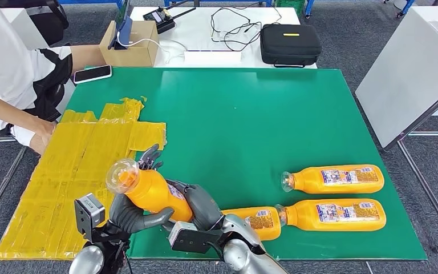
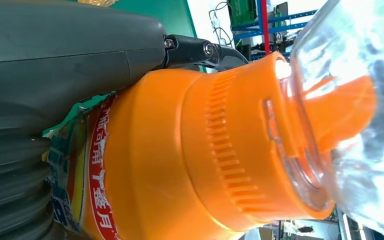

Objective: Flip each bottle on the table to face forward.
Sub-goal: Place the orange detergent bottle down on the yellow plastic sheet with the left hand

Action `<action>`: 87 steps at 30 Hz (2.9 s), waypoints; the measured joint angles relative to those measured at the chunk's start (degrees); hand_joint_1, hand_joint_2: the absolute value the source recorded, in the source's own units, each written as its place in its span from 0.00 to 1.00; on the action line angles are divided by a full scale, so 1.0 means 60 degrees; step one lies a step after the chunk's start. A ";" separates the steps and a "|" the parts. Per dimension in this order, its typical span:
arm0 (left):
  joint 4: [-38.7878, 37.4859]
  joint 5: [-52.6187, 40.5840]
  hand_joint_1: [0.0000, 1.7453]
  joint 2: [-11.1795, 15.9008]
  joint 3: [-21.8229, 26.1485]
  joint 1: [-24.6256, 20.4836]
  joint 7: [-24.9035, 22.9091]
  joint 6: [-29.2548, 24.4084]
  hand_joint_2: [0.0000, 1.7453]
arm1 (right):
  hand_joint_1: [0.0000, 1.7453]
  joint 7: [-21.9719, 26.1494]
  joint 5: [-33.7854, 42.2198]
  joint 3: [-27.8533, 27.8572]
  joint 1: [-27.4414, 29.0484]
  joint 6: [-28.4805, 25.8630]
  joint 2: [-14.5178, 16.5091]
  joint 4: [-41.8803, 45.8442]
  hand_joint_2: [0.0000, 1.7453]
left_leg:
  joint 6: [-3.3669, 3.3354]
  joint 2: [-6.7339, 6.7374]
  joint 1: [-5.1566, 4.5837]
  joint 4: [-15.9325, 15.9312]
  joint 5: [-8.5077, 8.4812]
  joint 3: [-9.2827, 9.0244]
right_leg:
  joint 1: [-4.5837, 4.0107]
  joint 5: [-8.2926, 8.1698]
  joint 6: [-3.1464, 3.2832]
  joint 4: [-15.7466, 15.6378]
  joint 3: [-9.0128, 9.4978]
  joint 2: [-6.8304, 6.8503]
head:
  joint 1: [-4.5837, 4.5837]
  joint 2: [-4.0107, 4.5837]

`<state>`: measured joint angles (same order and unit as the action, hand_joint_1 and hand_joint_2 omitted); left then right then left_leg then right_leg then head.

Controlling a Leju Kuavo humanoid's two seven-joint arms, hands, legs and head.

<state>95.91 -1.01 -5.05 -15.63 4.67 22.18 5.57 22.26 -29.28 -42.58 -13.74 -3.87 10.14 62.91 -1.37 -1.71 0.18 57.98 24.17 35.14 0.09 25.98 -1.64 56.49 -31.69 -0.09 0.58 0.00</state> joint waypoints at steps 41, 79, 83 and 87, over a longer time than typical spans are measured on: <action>0.0477 -0.5161 1.00 0.0182 -0.0116 -0.0231 -0.0140 -0.3259 1.00 | 0.00 0.0669 0.0330 0.1176 0.1444 -0.1367 -0.0132 0.2672 1.00 | 0.0000 -0.0003 0.0000 0.0000 0.0000 0.0011 | 0.0000 0.0000 0.0000 0.0001 -0.0003 -0.0002 | 0.0001 0.0000; -0.5096 -1.2602 1.00 0.2007 0.2146 -0.3035 -0.4255 -0.2768 1.00 | 0.00 0.0782 -0.0481 0.2604 0.2124 -0.2080 -0.0754 0.6809 1.00 | 0.0037 0.0002 0.0009 0.0000 -0.0027 0.0013 | -0.0003 -0.0022 0.0032 0.0010 -0.0011 -0.0001 | -0.0002 0.0000; -0.5473 -1.2364 1.00 0.1809 0.2002 -0.3152 -0.3982 -0.3068 1.00 | 0.00 0.0652 -0.0459 0.2522 0.2007 -0.1862 -0.0788 0.6732 1.00 | 0.0037 -0.0024 0.0011 0.0000 -0.0029 0.0011 | -0.0003 -0.0022 0.0032 0.0011 -0.0006 0.0006 | 0.0000 0.0000; -0.5765 -1.1888 0.35 0.1499 0.1881 -0.3188 -0.3739 -0.3694 1.00 | 0.00 0.0450 -0.0579 0.2402 0.1916 -0.1649 -0.0823 0.6598 1.00 | 0.0033 -0.0034 0.0011 -0.0001 -0.0035 0.0010 | -0.0004 -0.0022 0.0032 0.0013 0.0003 0.0012 | -0.0002 0.0000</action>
<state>61.32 -72.33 3.95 -4.35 -14.46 -0.25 -16.59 24.95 -32.76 -28.16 -2.25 -13.76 5.20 102.50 -1.17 -1.91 0.24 57.97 23.96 35.20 0.06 25.85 -1.45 56.57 -31.68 -0.02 0.57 0.00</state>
